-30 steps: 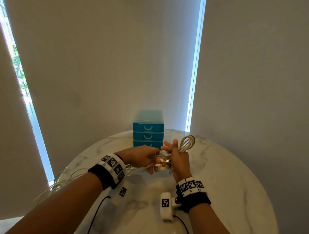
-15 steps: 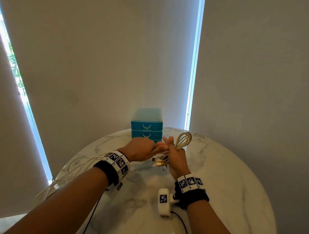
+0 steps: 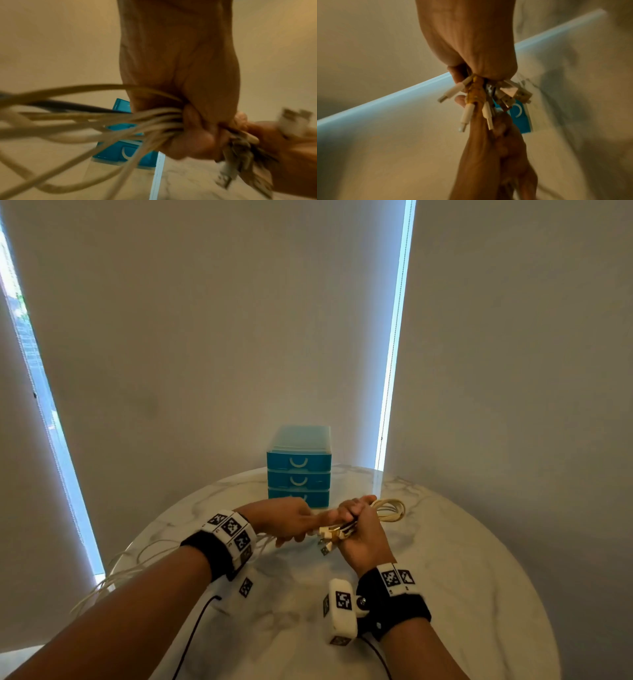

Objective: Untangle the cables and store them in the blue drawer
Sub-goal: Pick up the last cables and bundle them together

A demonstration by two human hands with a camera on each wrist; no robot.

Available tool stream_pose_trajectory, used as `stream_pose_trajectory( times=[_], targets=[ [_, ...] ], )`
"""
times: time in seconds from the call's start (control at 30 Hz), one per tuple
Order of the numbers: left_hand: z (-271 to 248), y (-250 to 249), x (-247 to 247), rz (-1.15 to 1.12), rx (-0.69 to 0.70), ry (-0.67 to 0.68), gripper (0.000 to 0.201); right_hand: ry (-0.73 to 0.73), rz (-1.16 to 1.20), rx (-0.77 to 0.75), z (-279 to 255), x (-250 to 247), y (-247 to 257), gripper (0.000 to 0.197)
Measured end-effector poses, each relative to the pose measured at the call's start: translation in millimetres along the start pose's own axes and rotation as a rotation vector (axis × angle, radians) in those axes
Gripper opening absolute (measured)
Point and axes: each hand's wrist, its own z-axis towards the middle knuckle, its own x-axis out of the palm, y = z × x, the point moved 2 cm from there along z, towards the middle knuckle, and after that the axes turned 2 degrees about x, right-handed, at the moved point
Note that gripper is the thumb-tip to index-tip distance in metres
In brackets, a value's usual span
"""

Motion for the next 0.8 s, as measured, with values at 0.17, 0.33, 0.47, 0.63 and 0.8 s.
stream_pose_trajectory(
  times=[0.17,0.33,0.47,0.63,0.8],
  targets=[
    [-11.9,36.7,-5.5,-0.071,-0.212,0.114,0.087,-0.161,-0.189,-0.091,-4.7,0.7,16.7,0.067],
    [-15.3,44.8,-10.0,0.182,-0.126,-0.212,0.085,-0.364,-0.614,-0.242,1.7,0.0,12.4,0.057],
    [-23.1,23.4,-9.6,0.42,0.043,-0.432,0.072,-0.428,-0.847,-0.305,11.6,-10.1,12.2,0.06],
    [-23.4,-10.6,-15.5,0.291,0.365,-0.546,0.069,-0.307,-1.308,-0.273,5.6,-3.0,0.3,0.064],
    [-18.6,-22.5,-28.4,0.099,0.36,-0.645,0.071,-0.05,-1.012,-0.07,-4.2,10.1,-26.9,0.07]
  ],
)
